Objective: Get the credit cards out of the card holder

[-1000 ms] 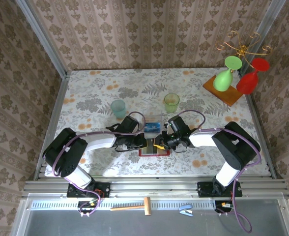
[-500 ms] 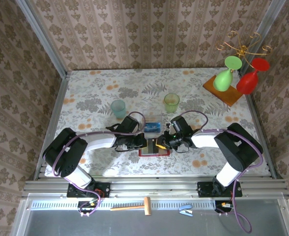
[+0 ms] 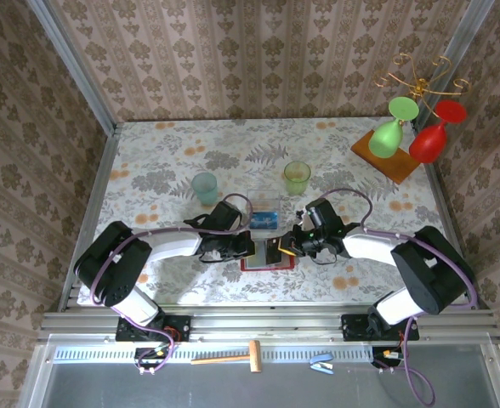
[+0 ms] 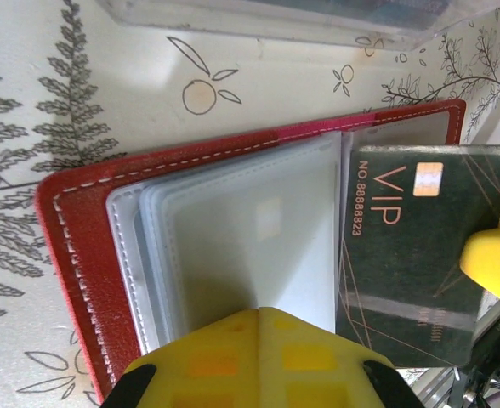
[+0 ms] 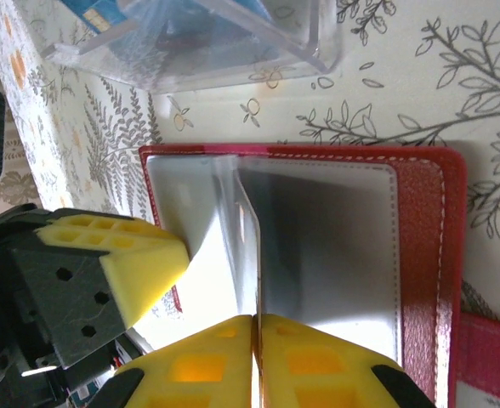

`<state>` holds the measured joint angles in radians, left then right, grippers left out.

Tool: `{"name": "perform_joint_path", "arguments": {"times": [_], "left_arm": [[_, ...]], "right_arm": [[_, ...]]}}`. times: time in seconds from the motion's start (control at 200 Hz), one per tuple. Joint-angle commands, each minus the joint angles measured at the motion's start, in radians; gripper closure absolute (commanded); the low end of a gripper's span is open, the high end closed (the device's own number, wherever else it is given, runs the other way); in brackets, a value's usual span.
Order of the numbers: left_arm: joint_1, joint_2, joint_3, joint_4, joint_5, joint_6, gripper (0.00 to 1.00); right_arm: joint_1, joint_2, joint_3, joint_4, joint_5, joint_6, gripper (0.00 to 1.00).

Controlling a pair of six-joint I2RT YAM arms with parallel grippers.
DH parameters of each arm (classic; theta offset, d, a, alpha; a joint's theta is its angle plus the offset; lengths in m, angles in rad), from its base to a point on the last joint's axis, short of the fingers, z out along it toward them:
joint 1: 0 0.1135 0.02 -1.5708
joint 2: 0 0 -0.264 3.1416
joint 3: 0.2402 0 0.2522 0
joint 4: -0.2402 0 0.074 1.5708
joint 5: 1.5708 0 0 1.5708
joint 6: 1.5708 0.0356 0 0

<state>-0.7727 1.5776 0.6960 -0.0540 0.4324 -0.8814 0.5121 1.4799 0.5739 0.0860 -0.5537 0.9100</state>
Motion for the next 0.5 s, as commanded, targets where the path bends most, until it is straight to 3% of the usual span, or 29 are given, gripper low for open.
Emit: {"name": "perform_joint_path", "arguments": {"times": [0.0, 0.495], "left_arm": [[-0.01, -0.003, -0.009, -0.04, -0.026, 0.004, 0.96], [-0.011, -0.057, -0.009, -0.049, -0.061, -0.001, 0.93]], "right_arm": [[-0.009, -0.053, 0.003, -0.09, 0.023, -0.05, 0.89], [-0.032, -0.139, 0.122, -0.33, 0.069, -0.243, 0.92]]}}
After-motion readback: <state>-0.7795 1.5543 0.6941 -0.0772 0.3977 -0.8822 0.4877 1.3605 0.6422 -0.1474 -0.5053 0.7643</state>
